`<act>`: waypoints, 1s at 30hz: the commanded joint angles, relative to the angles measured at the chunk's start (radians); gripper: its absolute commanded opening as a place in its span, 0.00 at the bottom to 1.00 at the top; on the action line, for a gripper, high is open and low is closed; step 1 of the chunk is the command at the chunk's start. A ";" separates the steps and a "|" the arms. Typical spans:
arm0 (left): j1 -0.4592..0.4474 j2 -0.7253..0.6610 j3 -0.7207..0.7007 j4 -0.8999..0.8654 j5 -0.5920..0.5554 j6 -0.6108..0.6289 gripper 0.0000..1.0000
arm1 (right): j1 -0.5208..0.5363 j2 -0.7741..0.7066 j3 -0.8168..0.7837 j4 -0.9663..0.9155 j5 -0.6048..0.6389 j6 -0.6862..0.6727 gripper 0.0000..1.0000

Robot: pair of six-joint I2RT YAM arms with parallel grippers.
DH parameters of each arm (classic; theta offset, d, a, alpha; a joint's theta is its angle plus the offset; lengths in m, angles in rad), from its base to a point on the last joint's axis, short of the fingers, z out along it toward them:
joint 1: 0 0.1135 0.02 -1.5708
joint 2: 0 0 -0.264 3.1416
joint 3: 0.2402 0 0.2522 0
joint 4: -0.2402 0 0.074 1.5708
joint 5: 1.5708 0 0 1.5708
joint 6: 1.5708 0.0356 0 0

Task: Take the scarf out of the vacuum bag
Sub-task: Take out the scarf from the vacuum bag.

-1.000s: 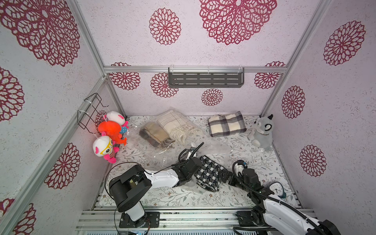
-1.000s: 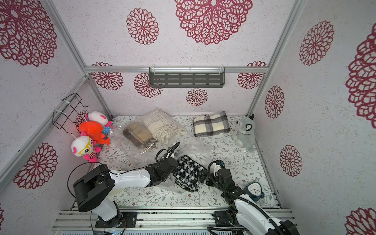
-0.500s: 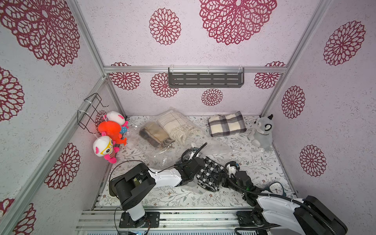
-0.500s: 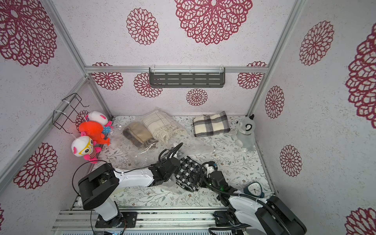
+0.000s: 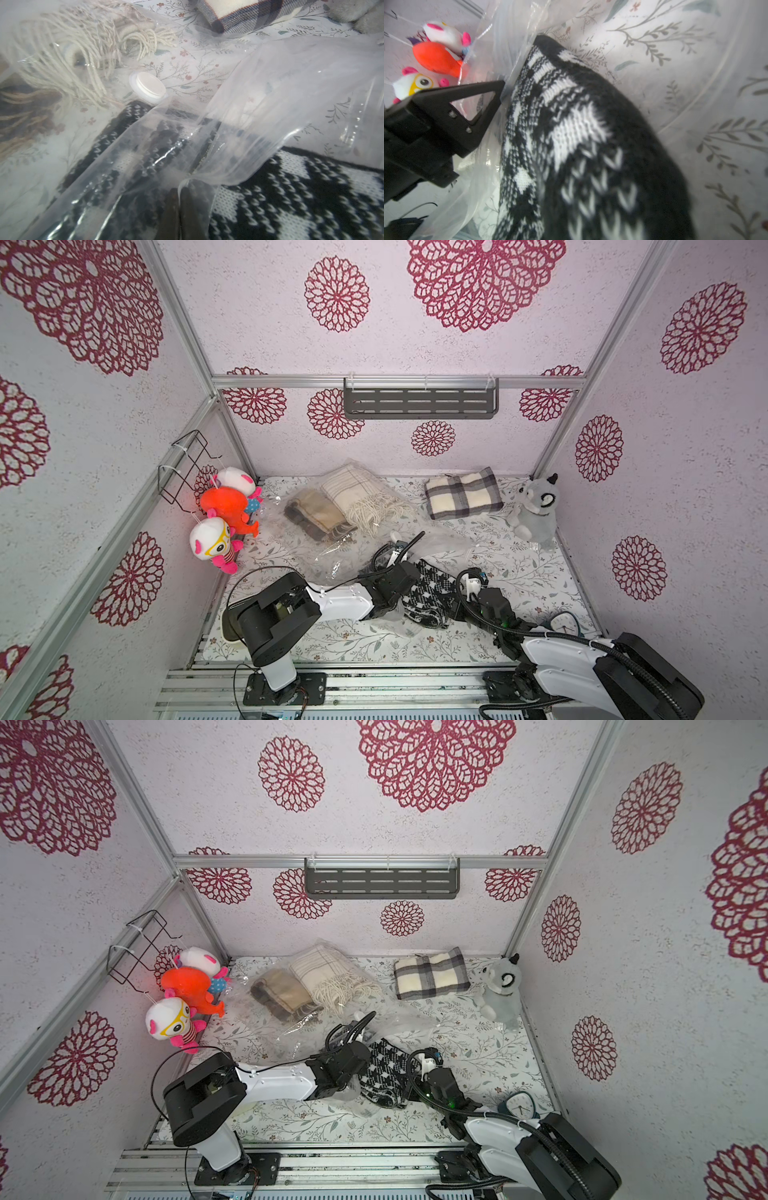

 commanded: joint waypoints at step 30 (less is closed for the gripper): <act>0.076 0.097 -0.009 0.007 0.027 0.106 0.00 | -0.245 -0.165 0.864 -0.888 -0.320 -0.317 0.00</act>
